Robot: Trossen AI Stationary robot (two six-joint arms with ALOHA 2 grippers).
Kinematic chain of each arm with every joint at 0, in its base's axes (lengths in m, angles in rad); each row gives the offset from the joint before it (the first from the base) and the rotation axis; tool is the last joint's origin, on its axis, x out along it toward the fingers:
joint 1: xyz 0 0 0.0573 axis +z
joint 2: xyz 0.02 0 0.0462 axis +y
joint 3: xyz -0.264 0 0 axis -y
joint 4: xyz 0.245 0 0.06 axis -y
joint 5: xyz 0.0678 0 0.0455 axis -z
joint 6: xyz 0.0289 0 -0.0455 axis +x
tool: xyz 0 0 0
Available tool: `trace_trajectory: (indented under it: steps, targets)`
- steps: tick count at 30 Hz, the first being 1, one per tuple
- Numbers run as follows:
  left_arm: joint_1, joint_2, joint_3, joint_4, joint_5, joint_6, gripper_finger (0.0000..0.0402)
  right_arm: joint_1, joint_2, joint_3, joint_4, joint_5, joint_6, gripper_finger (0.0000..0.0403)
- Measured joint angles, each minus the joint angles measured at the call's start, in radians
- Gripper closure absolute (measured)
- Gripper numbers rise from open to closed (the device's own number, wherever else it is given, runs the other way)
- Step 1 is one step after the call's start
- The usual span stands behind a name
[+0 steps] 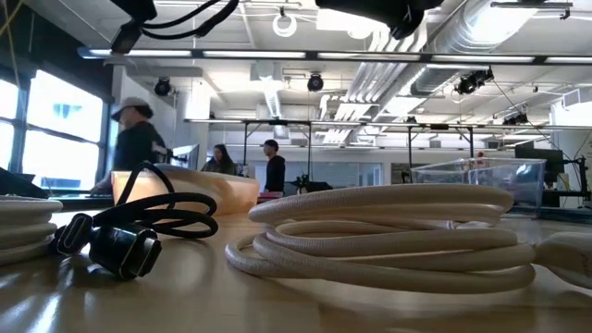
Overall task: Pick & Place USB Port
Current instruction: Put the black charger cable into the transparent bin
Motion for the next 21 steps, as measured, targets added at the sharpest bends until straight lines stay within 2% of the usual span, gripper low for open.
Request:
trace_trajectory:
  steps: [5,14,21]
  targets:
    - [0.000,0.002,0.000,0.071,-0.058,0.073,0.0392,0.005,-0.021,0.000,0.019,0.026,-0.065,0.0218]
    - [0.011,0.053,0.000,0.347,-0.204,0.433,0.0392,-0.028,-0.024,0.000,0.082,-0.192,-0.056,0.0218]
    - [0.083,0.142,0.001,0.427,-0.240,0.550,0.0392,-0.056,-0.024,0.000,0.105,-0.286,-0.012,0.0218]
